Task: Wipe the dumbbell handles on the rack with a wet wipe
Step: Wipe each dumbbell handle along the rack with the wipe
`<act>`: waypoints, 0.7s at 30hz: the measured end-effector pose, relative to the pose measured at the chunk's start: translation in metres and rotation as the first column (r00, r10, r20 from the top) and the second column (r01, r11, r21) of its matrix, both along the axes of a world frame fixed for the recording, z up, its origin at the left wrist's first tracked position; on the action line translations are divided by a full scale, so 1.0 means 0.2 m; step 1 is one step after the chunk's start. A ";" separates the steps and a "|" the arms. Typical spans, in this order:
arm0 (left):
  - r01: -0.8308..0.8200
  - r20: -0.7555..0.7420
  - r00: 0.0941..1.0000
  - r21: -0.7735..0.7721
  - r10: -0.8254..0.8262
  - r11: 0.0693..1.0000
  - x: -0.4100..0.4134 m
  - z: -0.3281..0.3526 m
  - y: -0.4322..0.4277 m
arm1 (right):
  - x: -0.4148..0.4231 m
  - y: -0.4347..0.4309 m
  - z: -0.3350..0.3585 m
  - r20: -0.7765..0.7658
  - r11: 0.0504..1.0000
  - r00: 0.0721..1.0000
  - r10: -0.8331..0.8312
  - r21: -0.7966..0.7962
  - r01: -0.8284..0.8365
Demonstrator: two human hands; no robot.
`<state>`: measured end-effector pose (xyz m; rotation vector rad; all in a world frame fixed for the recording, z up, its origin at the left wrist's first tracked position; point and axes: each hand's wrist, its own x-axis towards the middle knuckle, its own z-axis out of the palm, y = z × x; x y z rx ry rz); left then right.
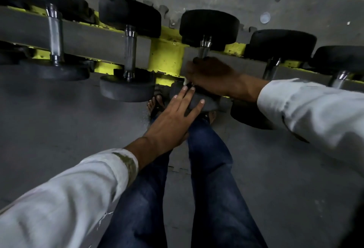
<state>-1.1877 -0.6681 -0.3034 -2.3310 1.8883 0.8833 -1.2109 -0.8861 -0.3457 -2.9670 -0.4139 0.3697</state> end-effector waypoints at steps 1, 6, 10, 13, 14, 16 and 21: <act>-0.004 -0.006 1.000 0.001 0.004 1.000 0.00 0.00 0.00 | -0.04 0.00 -0.02 -0.011 1.000 1.000 -0.014 -0.003 0.014; -0.004 0.014 1.000 -0.007 0.004 1.000 0.00 0.01 -0.02 | -0.15 0.02 -0.07 -0.252 0.632 0.656 -0.712 0.177 0.754; -0.014 0.031 0.999 -0.006 0.014 1.000 -0.04 -0.01 -0.01 | -0.08 0.08 -0.10 -0.562 0.001 0.159 -0.812 0.271 0.963; -0.015 0.024 1.000 -0.003 0.015 1.000 -0.04 -0.03 -0.01 | 0.10 -0.04 -0.14 -0.679 -0.465 -0.127 -0.723 0.342 0.817; -0.008 0.023 1.000 -0.008 0.008 1.000 -0.03 -0.03 -0.01 | 0.13 -0.06 -0.14 -0.717 -0.535 -0.145 -0.682 0.354 0.767; 0.011 0.022 1.000 -0.004 -0.010 1.000 -0.02 -0.02 -0.01 | 0.12 -0.02 -0.14 -0.803 -0.585 -0.088 -0.589 0.349 0.732; 0.040 0.028 0.999 0.003 -0.040 0.999 0.00 -0.01 -0.01 | 0.11 -0.03 -0.14 -0.880 -0.807 -0.182 -0.440 0.298 0.509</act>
